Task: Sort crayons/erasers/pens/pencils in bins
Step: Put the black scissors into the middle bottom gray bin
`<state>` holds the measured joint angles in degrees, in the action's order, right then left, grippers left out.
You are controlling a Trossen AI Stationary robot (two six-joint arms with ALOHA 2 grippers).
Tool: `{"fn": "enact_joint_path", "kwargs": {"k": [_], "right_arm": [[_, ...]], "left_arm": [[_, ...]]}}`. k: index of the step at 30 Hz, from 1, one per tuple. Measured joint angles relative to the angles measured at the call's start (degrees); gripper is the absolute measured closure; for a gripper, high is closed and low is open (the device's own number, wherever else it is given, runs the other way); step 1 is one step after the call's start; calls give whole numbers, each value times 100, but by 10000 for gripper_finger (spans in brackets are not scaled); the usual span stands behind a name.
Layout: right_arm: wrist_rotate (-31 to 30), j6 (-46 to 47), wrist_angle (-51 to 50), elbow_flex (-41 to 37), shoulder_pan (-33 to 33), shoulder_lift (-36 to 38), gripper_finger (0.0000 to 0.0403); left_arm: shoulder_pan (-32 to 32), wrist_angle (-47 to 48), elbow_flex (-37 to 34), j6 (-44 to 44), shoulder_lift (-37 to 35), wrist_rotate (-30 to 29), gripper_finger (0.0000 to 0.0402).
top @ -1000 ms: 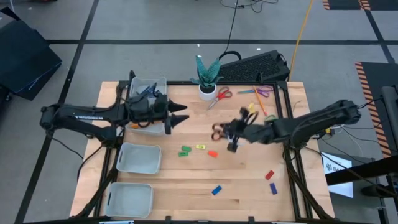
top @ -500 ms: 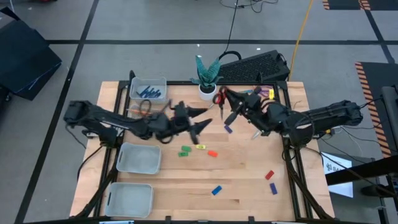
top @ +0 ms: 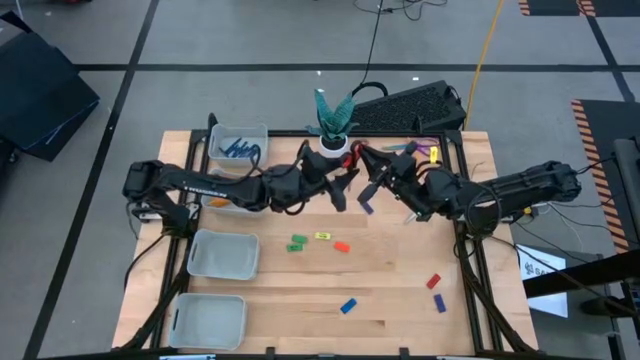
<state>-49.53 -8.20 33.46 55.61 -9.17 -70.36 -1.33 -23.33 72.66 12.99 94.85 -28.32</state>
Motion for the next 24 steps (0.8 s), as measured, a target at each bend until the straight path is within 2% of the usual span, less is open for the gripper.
{"fn": "enact_joint_path", "kwargs": {"k": [5, 6, 10, 15, 20, 24], "right_arm": [[-9, -6, -64, 0, 17, -29, 383], [-13, -8, -64, 0, 15, -28, 380], [35, 247, -115, 0, 4, -14, 340], [45, 603, -506, 3, -158, 399, 247], [59, 1143, -2199, 4, -286, 1119, 172], [407, 1771, -3826, 4, -295, 1582, 146]], "left_arm": [[21, 164, 0, 217, -5, 164, 357], [29, 166, 0, 223, -6, 268, 371], [23, 467, -1, 171, -124, 359, 368], [29, 1708, -4, 100, -749, 228, 369], [-152, 3958, -2, 354, -1725, 310, 369], [-530, 6208, 0, 1395, -2371, 941, 369]]}}
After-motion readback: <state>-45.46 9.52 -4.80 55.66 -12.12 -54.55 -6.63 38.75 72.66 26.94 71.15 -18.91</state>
